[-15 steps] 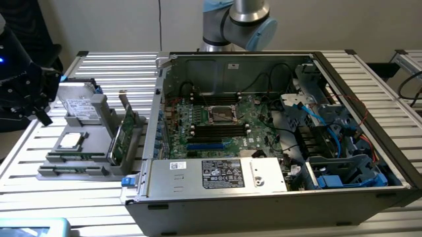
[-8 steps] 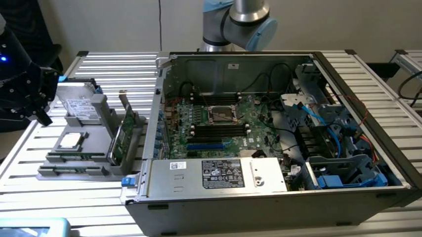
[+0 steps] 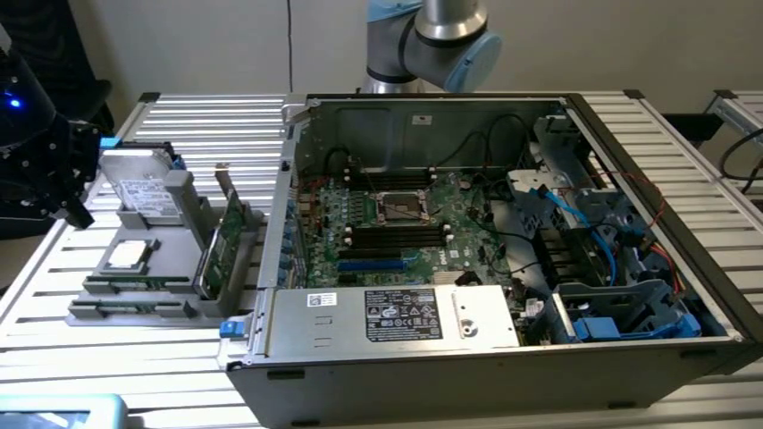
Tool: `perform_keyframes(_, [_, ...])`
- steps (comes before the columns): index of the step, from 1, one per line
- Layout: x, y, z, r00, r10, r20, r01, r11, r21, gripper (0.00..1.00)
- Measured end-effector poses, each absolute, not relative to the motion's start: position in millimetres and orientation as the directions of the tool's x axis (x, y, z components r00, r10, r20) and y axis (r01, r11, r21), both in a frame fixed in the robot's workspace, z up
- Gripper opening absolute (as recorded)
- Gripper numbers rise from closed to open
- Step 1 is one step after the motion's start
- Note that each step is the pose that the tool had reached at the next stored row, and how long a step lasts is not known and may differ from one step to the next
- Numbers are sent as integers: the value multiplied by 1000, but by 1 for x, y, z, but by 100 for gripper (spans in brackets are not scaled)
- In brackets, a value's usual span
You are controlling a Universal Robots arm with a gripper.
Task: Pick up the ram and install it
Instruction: 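Pick up the ram and move it above insertion slot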
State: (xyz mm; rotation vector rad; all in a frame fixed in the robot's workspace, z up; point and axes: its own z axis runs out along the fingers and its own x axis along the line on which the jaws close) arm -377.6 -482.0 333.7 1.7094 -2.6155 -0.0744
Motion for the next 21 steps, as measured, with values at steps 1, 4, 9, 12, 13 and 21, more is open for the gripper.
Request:
perform_keyframes(1, [-378, -482, 334, -385, -923, -13, -922, 384, 49, 11])
perform_keyframes(4, [-378, -482, 333, -335, -942, -13, -941, 334, 49, 11])
perform_keyframes(9, [-378, -482, 333, -247, -969, -13, -968, 246, 49, 11])
perform_keyframes(12, [-378, -482, 333, -194, -981, -13, -980, 193, 48, 11])
perform_keyframes(13, [-378, -482, 333, -177, -984, -13, -983, 176, 48, 11])
perform_keyframes(21, [-378, -482, 333, -95, -995, -13, -995, 94, 45, 11])
